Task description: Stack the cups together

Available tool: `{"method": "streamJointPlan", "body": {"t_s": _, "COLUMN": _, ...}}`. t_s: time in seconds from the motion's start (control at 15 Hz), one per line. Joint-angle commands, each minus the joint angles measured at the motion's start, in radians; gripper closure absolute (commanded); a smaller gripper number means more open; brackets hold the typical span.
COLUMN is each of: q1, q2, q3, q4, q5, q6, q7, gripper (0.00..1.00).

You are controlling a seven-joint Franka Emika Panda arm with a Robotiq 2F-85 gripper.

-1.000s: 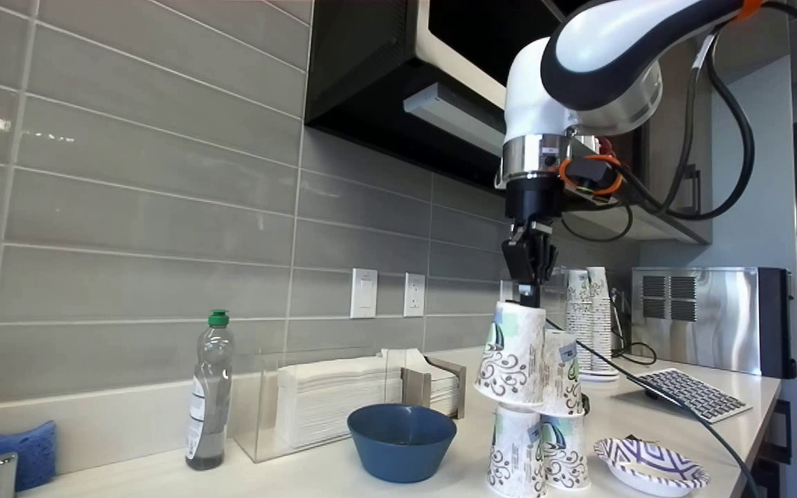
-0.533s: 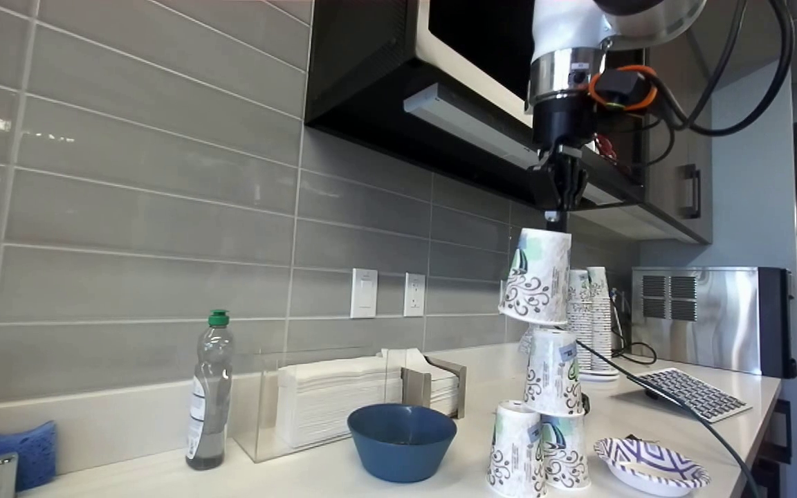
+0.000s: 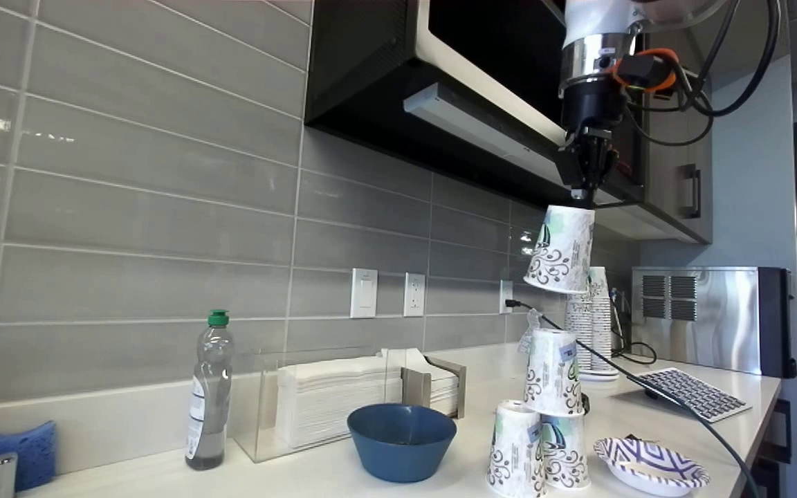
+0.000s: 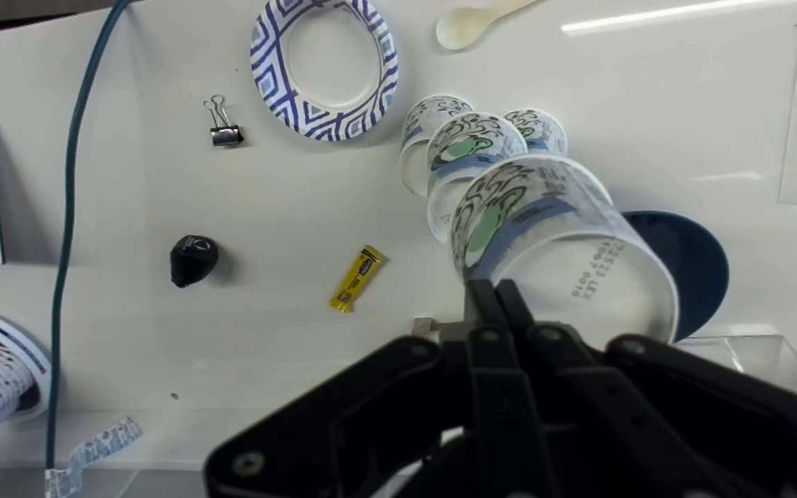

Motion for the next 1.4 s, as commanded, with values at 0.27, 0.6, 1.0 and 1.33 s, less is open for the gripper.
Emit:
{"method": "streamJointPlan", "body": {"t_s": 0.27, "q1": -0.025, "q2": 0.058, "q3": -0.068, "q4": -0.009, "q5": 0.032, "q6": 0.046, "q7": -0.029, "gripper": 1.00}}
{"method": "streamJointPlan", "body": {"t_s": 0.6, "q1": -0.022, "q2": 0.105, "q3": -0.088, "q4": -0.013, "q5": 0.054, "q6": 0.078, "q7": -0.055, "gripper": 1.00}}
{"method": "streamJointPlan", "body": {"t_s": 1.0, "q1": -0.024, "q2": 0.141, "q3": -0.092, "q4": -0.012, "q5": 0.068, "q6": 0.078, "q7": -0.072, "gripper": 1.00}}
{"method": "streamJointPlan", "body": {"t_s": 1.33, "q1": -0.026, "q2": 0.154, "q3": -0.099, "q4": -0.010, "q5": 0.067, "q6": 0.077, "q7": -0.073, "gripper": 1.00}}
